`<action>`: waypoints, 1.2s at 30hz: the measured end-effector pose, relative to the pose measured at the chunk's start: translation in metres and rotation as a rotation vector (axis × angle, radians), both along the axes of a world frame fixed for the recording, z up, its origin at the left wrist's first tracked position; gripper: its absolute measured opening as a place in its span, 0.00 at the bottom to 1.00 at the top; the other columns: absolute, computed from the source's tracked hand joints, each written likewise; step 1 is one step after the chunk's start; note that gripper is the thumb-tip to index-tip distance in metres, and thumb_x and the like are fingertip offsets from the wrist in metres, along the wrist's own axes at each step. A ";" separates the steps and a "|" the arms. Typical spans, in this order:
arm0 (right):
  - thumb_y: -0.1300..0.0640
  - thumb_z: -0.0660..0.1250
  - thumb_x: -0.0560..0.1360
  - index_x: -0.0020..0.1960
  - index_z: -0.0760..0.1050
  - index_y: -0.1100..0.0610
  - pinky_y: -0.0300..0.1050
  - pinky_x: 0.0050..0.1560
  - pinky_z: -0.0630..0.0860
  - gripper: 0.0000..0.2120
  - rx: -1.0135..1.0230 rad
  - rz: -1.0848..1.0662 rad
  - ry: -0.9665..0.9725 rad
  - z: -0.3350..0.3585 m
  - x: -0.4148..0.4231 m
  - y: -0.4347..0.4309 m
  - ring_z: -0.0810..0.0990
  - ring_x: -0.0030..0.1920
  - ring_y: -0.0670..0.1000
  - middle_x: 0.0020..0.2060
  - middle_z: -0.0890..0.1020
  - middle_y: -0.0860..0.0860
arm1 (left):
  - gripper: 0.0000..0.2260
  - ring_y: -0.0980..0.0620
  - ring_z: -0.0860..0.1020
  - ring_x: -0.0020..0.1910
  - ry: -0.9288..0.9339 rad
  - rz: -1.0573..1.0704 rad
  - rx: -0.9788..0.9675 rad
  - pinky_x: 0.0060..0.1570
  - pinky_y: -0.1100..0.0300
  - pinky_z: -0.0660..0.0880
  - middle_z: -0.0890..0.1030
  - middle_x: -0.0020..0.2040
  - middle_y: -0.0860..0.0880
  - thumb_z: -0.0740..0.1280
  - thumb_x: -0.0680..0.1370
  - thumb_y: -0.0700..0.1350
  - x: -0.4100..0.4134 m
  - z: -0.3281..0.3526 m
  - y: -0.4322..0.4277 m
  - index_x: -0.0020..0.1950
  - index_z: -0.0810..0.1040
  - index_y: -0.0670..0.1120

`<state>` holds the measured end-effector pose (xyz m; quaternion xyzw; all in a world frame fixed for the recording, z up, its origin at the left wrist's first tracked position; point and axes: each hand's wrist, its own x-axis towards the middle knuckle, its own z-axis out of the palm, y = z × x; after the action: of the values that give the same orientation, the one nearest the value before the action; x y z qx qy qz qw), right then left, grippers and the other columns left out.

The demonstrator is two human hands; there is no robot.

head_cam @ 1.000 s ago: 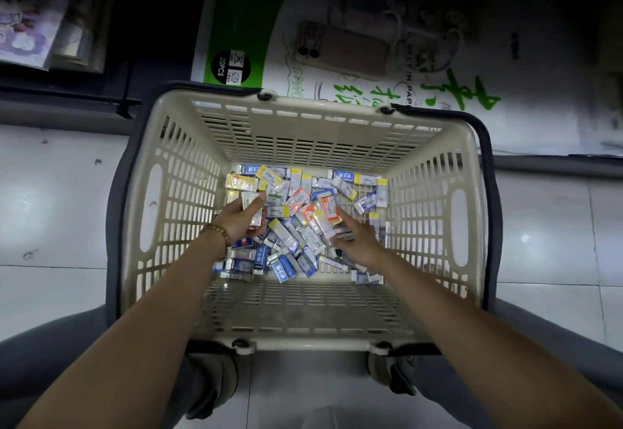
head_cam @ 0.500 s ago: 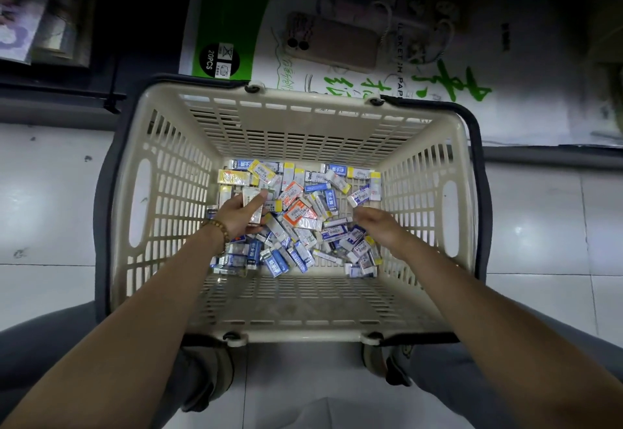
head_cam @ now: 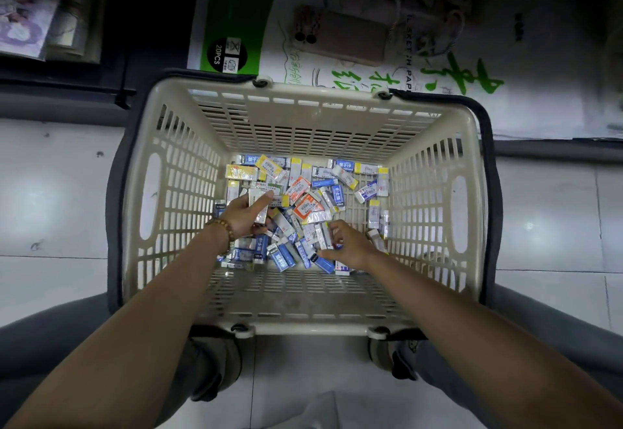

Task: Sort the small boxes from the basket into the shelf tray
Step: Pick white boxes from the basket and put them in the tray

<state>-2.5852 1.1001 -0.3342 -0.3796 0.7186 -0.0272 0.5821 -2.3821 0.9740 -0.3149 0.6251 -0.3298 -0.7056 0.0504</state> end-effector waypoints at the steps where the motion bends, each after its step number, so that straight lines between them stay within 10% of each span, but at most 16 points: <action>1: 0.51 0.71 0.73 0.70 0.61 0.57 0.49 0.59 0.71 0.31 0.003 -0.037 -0.006 0.000 0.003 -0.002 0.75 0.59 0.57 0.60 0.75 0.57 | 0.13 0.57 0.80 0.27 0.007 -0.010 -0.001 0.28 0.66 0.77 0.77 0.21 0.61 0.67 0.73 0.58 0.001 0.000 0.000 0.38 0.67 0.53; 12: 0.47 0.56 0.80 0.68 0.69 0.56 0.36 0.41 0.76 0.20 -0.036 -0.660 -0.396 0.027 -0.026 -0.035 0.79 0.49 0.47 0.55 0.79 0.52 | 0.10 0.53 0.78 0.31 0.002 0.010 0.002 0.30 0.65 0.79 0.78 0.37 0.49 0.66 0.75 0.55 0.006 -0.004 -0.002 0.42 0.74 0.49; 24: 0.56 0.72 0.73 0.59 0.76 0.61 0.49 0.58 0.72 0.17 0.097 0.133 0.107 0.005 -0.009 -0.008 0.77 0.57 0.57 0.52 0.78 0.56 | 0.10 0.59 0.79 0.25 0.008 0.022 -0.018 0.28 0.65 0.78 0.79 0.30 0.53 0.66 0.76 0.52 0.002 -0.003 0.002 0.39 0.70 0.50; 31: 0.60 0.72 0.72 0.49 0.71 0.57 0.41 0.47 0.69 0.11 0.012 0.044 0.108 0.001 -0.010 0.005 0.75 0.48 0.53 0.44 0.76 0.53 | 0.09 0.55 0.81 0.36 0.055 -0.045 0.029 0.36 0.64 0.80 0.81 0.35 0.52 0.68 0.75 0.49 0.000 -0.001 0.002 0.40 0.72 0.46; 36: 0.59 0.73 0.71 0.60 0.76 0.61 0.38 0.53 0.72 0.19 0.080 -0.191 -0.110 0.028 -0.028 -0.005 0.77 0.57 0.50 0.58 0.79 0.55 | 0.06 0.54 0.82 0.40 0.138 0.009 0.071 0.42 0.62 0.80 0.81 0.43 0.47 0.66 0.76 0.43 -0.010 0.015 -0.004 0.45 0.73 0.42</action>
<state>-2.6128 1.0951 -0.3057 -0.2840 0.7189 -0.0744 0.6300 -2.3921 0.9703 -0.2995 0.5780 -0.2976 -0.7579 0.0537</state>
